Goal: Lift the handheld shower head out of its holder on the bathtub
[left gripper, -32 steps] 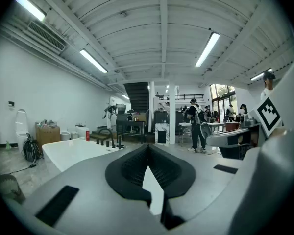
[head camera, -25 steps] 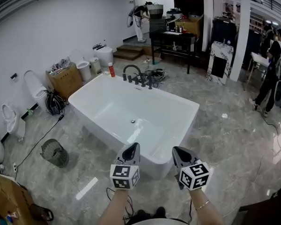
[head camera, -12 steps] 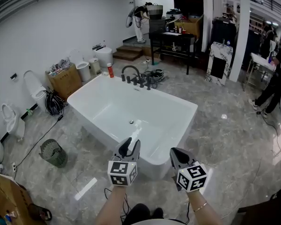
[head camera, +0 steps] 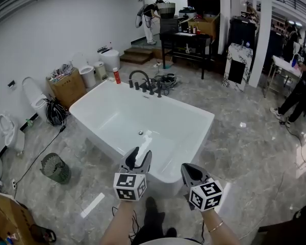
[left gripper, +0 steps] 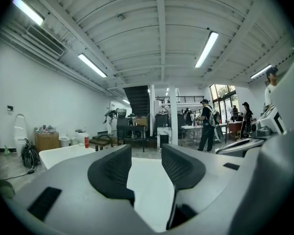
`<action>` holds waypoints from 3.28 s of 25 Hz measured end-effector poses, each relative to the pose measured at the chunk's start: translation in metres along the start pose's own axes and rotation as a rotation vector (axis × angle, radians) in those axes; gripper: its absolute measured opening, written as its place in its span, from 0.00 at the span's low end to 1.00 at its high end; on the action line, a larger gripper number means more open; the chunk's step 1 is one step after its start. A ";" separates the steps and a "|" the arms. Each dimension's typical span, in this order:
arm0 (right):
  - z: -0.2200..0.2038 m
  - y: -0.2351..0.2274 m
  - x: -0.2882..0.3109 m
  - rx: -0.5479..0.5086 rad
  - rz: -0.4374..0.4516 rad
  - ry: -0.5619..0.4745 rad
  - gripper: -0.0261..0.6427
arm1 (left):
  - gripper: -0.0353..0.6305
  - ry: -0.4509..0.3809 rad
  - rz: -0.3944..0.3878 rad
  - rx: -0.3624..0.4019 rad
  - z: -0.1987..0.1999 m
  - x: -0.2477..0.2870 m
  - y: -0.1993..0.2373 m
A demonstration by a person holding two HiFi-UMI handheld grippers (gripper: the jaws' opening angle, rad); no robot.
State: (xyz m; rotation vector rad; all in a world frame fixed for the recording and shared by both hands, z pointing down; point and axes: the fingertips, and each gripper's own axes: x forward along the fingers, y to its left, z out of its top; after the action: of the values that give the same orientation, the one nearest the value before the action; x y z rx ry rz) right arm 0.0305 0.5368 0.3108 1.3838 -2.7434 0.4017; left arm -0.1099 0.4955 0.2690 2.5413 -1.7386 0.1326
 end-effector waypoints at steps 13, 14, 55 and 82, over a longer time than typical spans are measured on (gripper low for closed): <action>0.021 -0.085 0.231 0.035 -0.039 0.019 0.05 | 0.39 0.059 -0.028 -0.037 -0.036 0.209 0.156; 0.025 -0.093 0.256 0.042 -0.044 0.021 0.05 | 0.39 0.066 -0.033 -0.034 -0.038 0.229 0.173; 0.035 -0.507 0.744 0.095 0.049 0.185 0.05 | 0.39 0.239 -0.004 -0.036 -0.131 0.864 0.366; -0.119 -0.666 0.940 0.201 0.035 0.251 0.05 | 0.40 0.299 0.086 -0.061 -0.321 1.192 0.463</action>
State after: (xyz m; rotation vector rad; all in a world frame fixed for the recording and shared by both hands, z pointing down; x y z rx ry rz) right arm -0.0129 -0.5491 0.7105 1.2265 -2.5815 0.8136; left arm -0.1242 -0.7459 0.7134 2.2647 -1.7051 0.4324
